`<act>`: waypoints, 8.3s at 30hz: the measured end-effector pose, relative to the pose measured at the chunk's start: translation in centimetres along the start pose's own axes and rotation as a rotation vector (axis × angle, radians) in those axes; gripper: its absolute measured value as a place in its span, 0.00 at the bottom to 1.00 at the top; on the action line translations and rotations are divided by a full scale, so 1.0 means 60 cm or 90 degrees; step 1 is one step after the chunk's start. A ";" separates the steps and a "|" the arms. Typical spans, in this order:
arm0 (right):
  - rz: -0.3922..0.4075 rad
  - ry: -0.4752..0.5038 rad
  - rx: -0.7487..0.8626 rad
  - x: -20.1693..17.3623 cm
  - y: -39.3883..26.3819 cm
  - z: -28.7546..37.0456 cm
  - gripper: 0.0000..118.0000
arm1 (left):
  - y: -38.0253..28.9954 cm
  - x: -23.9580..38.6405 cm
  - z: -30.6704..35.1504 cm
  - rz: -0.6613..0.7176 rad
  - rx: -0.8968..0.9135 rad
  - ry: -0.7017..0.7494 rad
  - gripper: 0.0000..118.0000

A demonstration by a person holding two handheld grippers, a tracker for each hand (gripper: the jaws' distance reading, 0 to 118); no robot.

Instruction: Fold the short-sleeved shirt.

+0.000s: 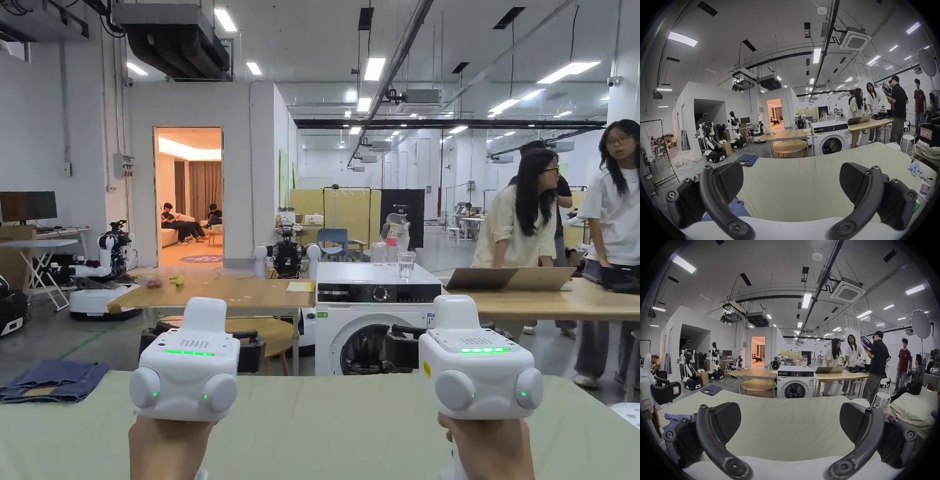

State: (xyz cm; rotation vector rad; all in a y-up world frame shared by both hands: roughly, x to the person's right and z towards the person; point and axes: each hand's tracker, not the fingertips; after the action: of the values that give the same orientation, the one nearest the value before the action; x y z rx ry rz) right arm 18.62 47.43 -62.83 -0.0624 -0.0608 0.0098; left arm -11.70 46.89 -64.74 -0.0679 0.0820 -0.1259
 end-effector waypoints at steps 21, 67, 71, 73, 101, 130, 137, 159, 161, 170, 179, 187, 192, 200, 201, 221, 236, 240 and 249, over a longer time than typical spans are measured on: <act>-0.007 0.023 0.002 0.005 -0.002 0.006 0.92 | 0.000 0.000 0.000 0.003 -0.004 0.007 0.98; 0.133 0.363 -0.129 -0.661 -0.292 -0.191 0.00 | -0.486 -0.456 -0.216 0.107 -0.655 0.068 0.98; 0.122 0.343 -0.150 -0.639 -0.314 -0.216 0.00 | -0.545 -0.455 -0.229 0.146 -0.745 0.052 0.63; 0.110 0.330 -0.161 -0.623 -0.316 -0.227 0.00 | -0.550 -0.455 -0.220 0.146 -0.725 0.059 0.55; 0.027 -0.036 -0.065 0.047 -0.129 -0.091 0.00 | -0.110 0.222 -0.156 -0.004 -0.386 -0.439 0.00; -0.010 -0.023 -0.130 0.069 -0.199 -0.065 0.00 | -0.162 0.041 -0.107 -0.033 -0.278 -0.209 0.99; 0.004 0.010 -0.131 0.030 -0.194 -0.060 0.00 | -0.221 -0.088 -0.105 0.043 -0.446 -0.101 0.00; 0.014 -0.033 -0.253 0.114 -0.341 -0.201 0.00 | -0.459 -0.044 -0.333 0.001 -0.648 -0.024 0.93; 0.015 -0.038 -0.262 0.117 -0.351 -0.207 0.00 | -0.473 -0.042 -0.331 -0.005 -0.679 -0.044 0.49; 0.000 -0.028 -0.302 0.121 -0.363 -0.208 0.00 | -0.444 0.001 -0.304 -0.077 -0.649 -0.086 0.00; -0.037 0.009 -0.416 0.104 -0.423 -0.321 0.99 | -0.414 -0.020 -0.306 -0.045 -0.630 -0.093 0.00; -0.009 -0.006 -0.503 0.064 -0.507 -0.444 0.89 | -0.438 -0.022 -0.331 -0.069 -0.638 -0.111 0.00; 0.078 0.045 -0.502 0.027 -0.520 -0.424 0.02 | -0.455 -0.020 -0.349 -0.064 -0.647 -0.108 0.00; 0.028 0.038 -0.424 0.089 -0.395 -0.357 0.02 | -0.386 -0.051 -0.312 -0.057 -0.569 -0.076 0.00; 0.037 0.024 -0.398 0.099 -0.362 -0.344 0.02 | -0.363 -0.062 -0.304 -0.061 -0.546 -0.061 0.00; 0.015 -0.016 -0.101 0.176 0.153 -0.189 0.02 | 0.121 -0.188 -0.194 -0.061 -0.173 0.051 0.00; -0.016 -0.031 -0.082 0.177 0.120 -0.270 0.02 | 0.146 -0.180 -0.288 -0.056 -0.135 0.058 0.00; -0.031 -0.052 -0.117 0.177 -0.003 -0.286 0.02 | 0.042 -0.160 -0.305 -0.047 -0.171 0.058 0.00; -0.015 -0.045 -0.169 0.204 -0.119 -0.182 0.02 | -0.051 -0.175 -0.194 -0.029 -0.198 -0.013 0.00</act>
State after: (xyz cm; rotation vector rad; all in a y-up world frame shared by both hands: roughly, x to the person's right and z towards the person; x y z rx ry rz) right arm 31.55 39.78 -72.50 -0.3271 -0.1334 -0.0195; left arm -23.45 44.49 -75.30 -0.3811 0.0795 -0.1576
